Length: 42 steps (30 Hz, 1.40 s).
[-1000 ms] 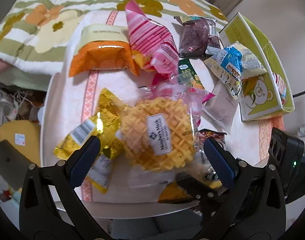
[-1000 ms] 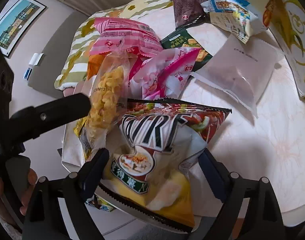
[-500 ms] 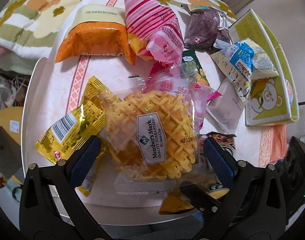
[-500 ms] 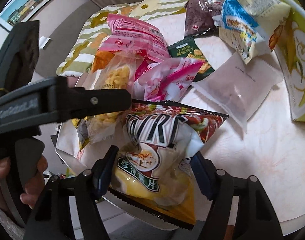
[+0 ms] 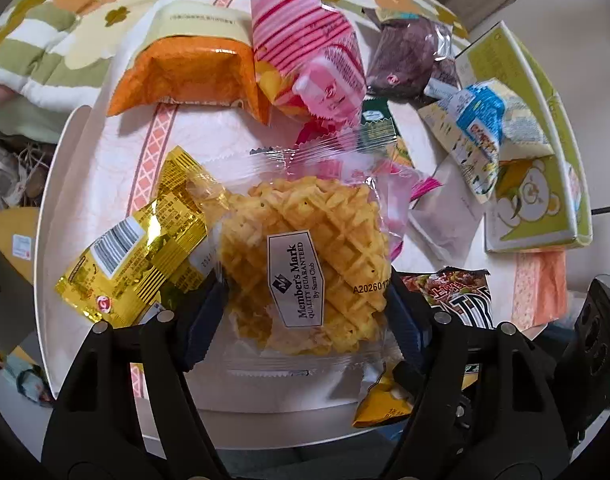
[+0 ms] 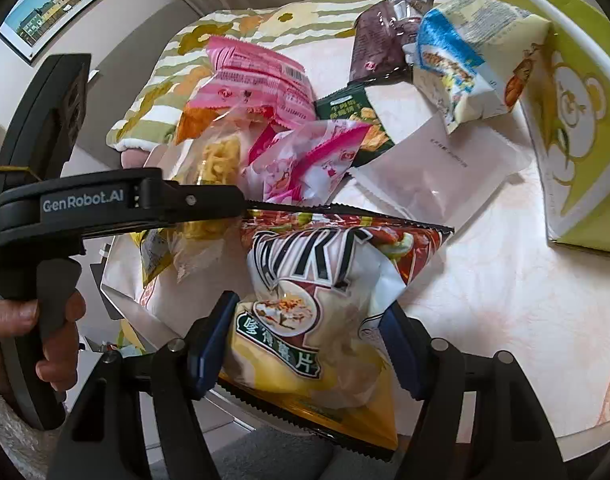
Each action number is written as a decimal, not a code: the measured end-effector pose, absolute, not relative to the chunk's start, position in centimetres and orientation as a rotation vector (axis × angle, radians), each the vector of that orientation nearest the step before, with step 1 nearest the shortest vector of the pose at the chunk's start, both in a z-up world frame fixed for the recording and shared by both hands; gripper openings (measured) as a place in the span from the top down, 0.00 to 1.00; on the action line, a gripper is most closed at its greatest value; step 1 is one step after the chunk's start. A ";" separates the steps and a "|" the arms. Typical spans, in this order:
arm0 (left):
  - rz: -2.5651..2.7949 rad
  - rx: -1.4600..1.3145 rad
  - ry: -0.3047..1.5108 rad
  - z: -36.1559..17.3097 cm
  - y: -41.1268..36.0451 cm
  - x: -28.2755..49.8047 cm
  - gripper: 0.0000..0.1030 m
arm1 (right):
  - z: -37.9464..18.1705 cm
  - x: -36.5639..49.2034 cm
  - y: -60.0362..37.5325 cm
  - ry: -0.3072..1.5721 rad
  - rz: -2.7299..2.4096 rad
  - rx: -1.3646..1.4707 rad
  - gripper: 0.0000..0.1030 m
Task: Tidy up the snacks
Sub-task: 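Grasp the Member's Mark waffle with the left gripper while the right grasps the chip bag, then carry both snacks over the box and open both grippers to drop them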
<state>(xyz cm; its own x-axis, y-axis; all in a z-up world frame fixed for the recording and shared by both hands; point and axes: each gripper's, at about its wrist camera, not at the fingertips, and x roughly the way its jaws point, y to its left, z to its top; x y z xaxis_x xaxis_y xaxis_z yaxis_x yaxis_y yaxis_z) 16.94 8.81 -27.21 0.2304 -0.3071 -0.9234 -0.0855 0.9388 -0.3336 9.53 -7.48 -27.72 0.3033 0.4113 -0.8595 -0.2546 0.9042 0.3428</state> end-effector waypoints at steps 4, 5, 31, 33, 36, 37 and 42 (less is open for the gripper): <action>-0.168 -0.350 1.308 -25.7 9.0 16.3 0.31 | -26.6 9.0 -7.8 1.158 0.440 0.160 0.37; -0.170 -0.349 1.295 -25.1 9.0 16.1 0.31 | -26.2 8.8 -7.8 1.150 0.435 0.160 0.37; -0.306 -0.264 0.955 -8.5 -3.5 22.3 0.31 | -9.0 13.3 -25.4 0.786 0.327 0.204 0.37; -0.319 -0.251 0.952 -8.5 -6.4 23.3 0.31 | -8.4 14.4 -27.7 0.775 0.313 0.192 0.37; -0.334 -0.242 0.964 -9.0 -10.5 24.7 0.31 | -7.9 15.8 -31.0 0.768 0.294 0.191 0.37; -0.338 -0.239 0.969 -9.2 -11.7 25.1 0.31 | -7.8 16.3 -32.1 0.768 0.289 0.196 0.37; -0.340 -0.194 1.017 -10.8 -17.5 27.1 0.31 | -7.7 18.3 -36.2 0.765 0.262 0.220 0.37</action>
